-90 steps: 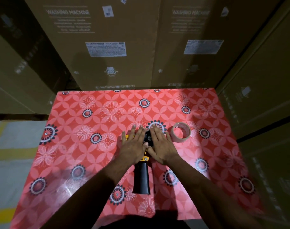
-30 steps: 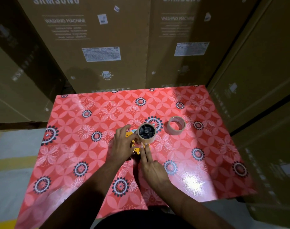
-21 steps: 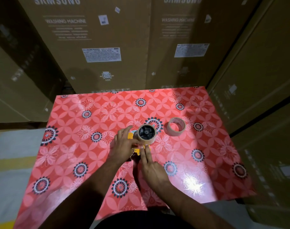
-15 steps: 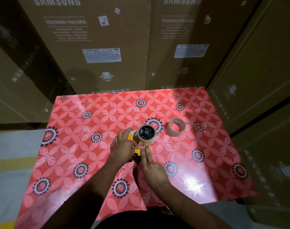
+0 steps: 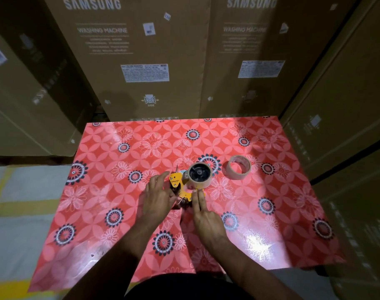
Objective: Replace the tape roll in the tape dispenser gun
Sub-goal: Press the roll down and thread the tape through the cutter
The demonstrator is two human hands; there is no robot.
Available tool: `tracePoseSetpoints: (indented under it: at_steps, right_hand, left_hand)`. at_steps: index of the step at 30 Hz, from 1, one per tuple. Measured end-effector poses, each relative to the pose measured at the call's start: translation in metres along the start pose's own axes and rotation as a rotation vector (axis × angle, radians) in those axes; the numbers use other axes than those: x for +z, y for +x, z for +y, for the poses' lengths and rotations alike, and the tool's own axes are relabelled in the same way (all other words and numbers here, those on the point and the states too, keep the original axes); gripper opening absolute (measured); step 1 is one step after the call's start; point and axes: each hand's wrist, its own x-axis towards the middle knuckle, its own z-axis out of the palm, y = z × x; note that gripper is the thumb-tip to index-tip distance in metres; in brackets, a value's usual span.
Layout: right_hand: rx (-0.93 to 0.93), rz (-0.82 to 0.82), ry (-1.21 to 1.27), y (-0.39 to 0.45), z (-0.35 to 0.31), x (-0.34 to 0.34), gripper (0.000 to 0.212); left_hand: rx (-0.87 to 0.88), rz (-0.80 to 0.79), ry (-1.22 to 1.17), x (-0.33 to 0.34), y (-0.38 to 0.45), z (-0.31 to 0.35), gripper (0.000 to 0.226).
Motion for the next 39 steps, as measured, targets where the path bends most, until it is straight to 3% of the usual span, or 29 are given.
tracePoseSetpoints:
  at_steps: [5, 12, 22, 29, 33, 39]
  right_hand:
    - [0.009, -0.024, -0.014, 0.003, 0.004, 0.001, 0.097]
    - [-0.026, -0.045, -0.06, 0.005, 0.014, -0.005, 0.094]
    - [-0.026, 0.084, -0.059, 0.017, 0.036, 0.006, 0.094]
    - [-0.142, 0.14, -0.054, 0.035, 0.026, -0.022, 0.074]
    - [-0.195, 0.098, -0.054, 0.043, 0.016, -0.021, 0.04]
    - [-0.167, 0.157, -0.08, 0.048, 0.008, -0.02, 0.041]
  left_hand:
    - [0.023, 0.03, 0.047, -0.006, -0.004, -0.023, 0.019]
    - [-0.019, -0.06, 0.048, -0.012, -0.013, -0.06, 0.021]
    - [-0.041, -0.015, 0.065, -0.02, -0.03, -0.074, 0.02]
    - [-0.037, -0.01, 0.027, -0.017, -0.037, -0.062, 0.016]
    - [-0.025, -0.009, 0.012, -0.016, -0.04, -0.064, 0.014]
    - [-0.005, 0.006, 0.026, -0.014, -0.041, -0.065, 0.019]
